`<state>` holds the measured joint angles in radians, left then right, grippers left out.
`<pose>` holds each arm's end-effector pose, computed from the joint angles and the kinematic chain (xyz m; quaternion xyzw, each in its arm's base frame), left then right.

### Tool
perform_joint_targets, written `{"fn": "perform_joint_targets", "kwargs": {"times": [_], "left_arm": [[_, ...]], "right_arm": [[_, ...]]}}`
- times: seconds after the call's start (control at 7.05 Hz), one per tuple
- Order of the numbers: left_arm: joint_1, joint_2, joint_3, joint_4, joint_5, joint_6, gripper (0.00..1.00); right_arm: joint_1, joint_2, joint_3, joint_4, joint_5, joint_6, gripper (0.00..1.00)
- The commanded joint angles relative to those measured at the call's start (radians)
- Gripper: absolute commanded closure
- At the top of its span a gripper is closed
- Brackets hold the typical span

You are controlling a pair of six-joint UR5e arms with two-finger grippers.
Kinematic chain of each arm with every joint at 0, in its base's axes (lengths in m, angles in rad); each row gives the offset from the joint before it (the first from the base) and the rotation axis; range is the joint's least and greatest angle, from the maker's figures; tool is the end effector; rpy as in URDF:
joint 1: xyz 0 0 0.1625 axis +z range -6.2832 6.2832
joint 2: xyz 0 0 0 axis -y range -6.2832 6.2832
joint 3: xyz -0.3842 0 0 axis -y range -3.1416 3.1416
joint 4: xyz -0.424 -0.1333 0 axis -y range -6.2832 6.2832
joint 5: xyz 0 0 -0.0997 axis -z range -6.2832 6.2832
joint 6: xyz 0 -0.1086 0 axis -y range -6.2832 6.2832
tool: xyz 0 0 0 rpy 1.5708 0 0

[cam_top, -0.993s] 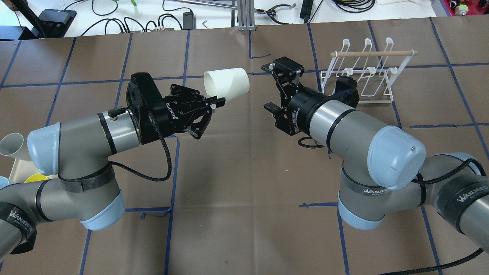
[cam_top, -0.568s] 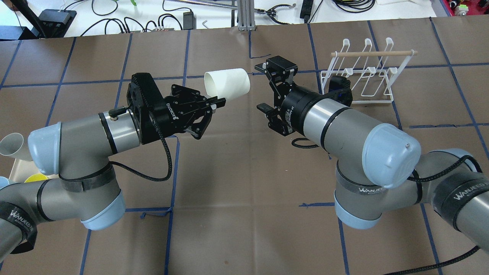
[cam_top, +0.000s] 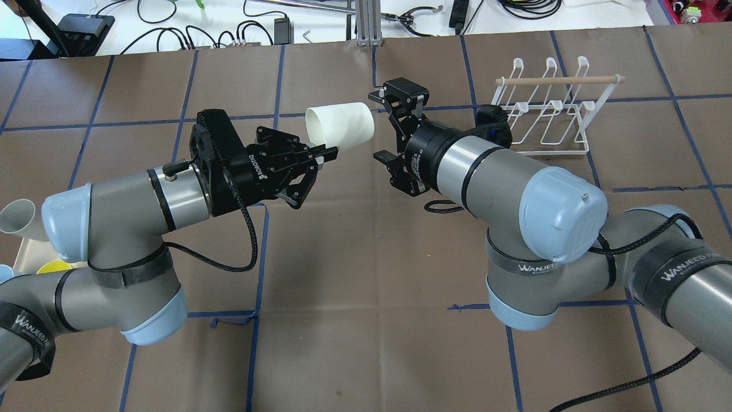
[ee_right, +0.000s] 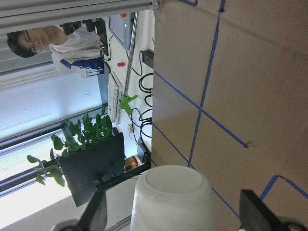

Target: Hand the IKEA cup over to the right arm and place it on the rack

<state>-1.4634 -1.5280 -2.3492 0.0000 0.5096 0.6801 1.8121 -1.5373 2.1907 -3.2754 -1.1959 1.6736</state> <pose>-0.1835 -0.4262 0.3002 -0.4196 -0.6983 0.5005 0.2930 0.2844 -0.4313 0.3251 0.4874 0.7025 -0.1519 0.4959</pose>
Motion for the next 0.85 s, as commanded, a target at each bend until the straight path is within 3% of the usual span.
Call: {"fn": "perform_joint_targets", "kwargs": {"times": [0.0,0.71], "left_arm": [[0.002,0.0,0.001,0.0,0.0,-0.002,0.95],[0.002,0.002,0.001,0.0,0.0,-0.004,0.94]], "right_arm": [[0.018,0.028,-0.038,0.014,-0.027,0.0,0.04],[0.052,0.091,-0.095,0.022,-0.045,0.001,0.04]]}}
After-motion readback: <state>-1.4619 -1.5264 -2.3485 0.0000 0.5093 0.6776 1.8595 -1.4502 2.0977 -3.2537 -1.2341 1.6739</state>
